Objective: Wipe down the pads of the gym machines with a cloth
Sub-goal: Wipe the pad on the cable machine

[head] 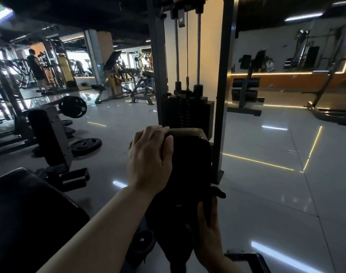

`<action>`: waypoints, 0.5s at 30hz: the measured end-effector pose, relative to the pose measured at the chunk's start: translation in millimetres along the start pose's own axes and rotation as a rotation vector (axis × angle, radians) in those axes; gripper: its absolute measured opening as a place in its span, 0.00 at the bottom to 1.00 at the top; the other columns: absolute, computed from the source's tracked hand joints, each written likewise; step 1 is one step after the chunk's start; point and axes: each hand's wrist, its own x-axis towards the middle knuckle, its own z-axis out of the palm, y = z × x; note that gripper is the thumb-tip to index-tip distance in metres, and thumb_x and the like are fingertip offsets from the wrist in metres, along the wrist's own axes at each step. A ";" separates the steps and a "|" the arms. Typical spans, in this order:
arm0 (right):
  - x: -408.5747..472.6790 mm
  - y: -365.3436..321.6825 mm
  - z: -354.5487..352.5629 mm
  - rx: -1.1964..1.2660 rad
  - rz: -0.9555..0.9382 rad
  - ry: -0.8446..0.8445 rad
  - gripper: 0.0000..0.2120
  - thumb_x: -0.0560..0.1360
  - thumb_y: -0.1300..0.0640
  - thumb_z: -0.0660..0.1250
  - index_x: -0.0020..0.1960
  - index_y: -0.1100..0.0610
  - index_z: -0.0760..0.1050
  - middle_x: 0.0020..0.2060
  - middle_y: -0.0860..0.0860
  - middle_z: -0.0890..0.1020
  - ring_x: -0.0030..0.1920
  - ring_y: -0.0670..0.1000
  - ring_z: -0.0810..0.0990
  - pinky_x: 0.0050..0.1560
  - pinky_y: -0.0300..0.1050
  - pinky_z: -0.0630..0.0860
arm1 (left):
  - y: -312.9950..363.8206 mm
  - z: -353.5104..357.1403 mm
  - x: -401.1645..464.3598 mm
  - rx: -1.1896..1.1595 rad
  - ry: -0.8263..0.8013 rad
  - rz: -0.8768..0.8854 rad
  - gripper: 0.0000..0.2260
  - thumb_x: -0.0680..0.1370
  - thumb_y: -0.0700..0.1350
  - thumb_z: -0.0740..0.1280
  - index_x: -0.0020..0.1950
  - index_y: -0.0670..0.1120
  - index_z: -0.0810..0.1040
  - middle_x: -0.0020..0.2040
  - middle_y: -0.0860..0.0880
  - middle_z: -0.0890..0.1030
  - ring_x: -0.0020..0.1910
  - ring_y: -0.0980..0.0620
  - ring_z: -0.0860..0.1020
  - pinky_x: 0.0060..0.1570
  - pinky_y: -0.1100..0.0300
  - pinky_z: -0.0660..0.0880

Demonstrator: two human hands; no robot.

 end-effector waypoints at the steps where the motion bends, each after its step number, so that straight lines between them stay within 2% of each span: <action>1: 3.0 0.1 -1.4 0.009 -0.009 0.009 0.32 0.81 0.39 0.49 0.78 0.48 0.41 0.77 0.55 0.39 0.73 0.61 0.53 0.49 0.60 0.79 | -0.5 -0.6 0.5 -0.006 -0.002 0.002 0.20 0.80 0.54 0.53 0.58 0.45 0.80 0.56 0.51 0.79 0.55 0.48 0.75 0.51 0.50 0.73; 4: 29.2 -1.8 -12.8 0.073 -0.095 0.050 0.32 0.80 0.39 0.51 0.78 0.46 0.41 0.77 0.53 0.40 0.76 0.54 0.49 0.52 0.49 0.75 | -1.2 -3.0 0.6 -0.037 -0.012 -0.001 0.20 0.80 0.54 0.53 0.58 0.46 0.80 0.56 0.52 0.79 0.56 0.49 0.75 0.52 0.51 0.73; 6: 52.4 -5.5 -25.8 0.117 -0.132 0.068 0.31 0.80 0.39 0.51 0.78 0.44 0.41 0.77 0.52 0.41 0.74 0.53 0.55 0.50 0.48 0.77 | -0.3 -3.8 0.5 -0.055 -0.009 -0.001 0.20 0.80 0.54 0.53 0.58 0.46 0.80 0.56 0.52 0.80 0.56 0.49 0.75 0.52 0.51 0.73; 8: 77.0 -13.3 -37.9 0.160 -0.146 0.082 0.31 0.81 0.41 0.51 0.78 0.45 0.39 0.77 0.54 0.47 0.69 0.55 0.63 0.47 0.48 0.80 | 0.9 -3.9 0.1 -0.073 0.001 -0.003 0.21 0.79 0.54 0.53 0.57 0.46 0.81 0.56 0.51 0.80 0.56 0.49 0.75 0.53 0.54 0.72; 11: 123.2 -32.1 -54.2 0.209 -0.135 0.153 0.31 0.81 0.41 0.50 0.77 0.46 0.39 0.75 0.60 0.54 0.67 0.58 0.69 0.51 0.50 0.80 | 1.1 -3.5 -0.3 -0.094 0.013 -0.007 0.21 0.80 0.53 0.52 0.57 0.45 0.81 0.55 0.51 0.80 0.55 0.50 0.75 0.53 0.58 0.68; 13: 154.3 -44.5 -63.2 0.205 -0.125 0.248 0.31 0.81 0.41 0.49 0.77 0.49 0.40 0.73 0.63 0.61 0.64 0.51 0.70 0.50 0.43 0.77 | -0.8 -3.0 -0.1 -0.101 0.015 -0.001 0.20 0.80 0.52 0.53 0.56 0.45 0.81 0.55 0.51 0.81 0.55 0.50 0.76 0.54 0.59 0.68; 15: 170.4 -53.3 -67.3 0.206 -0.101 0.321 0.32 0.81 0.41 0.50 0.75 0.57 0.43 0.70 0.63 0.66 0.63 0.42 0.67 0.51 0.38 0.74 | -3.0 -2.2 0.2 -0.114 0.012 0.005 0.19 0.80 0.52 0.53 0.56 0.45 0.81 0.55 0.51 0.81 0.55 0.49 0.76 0.54 0.58 0.69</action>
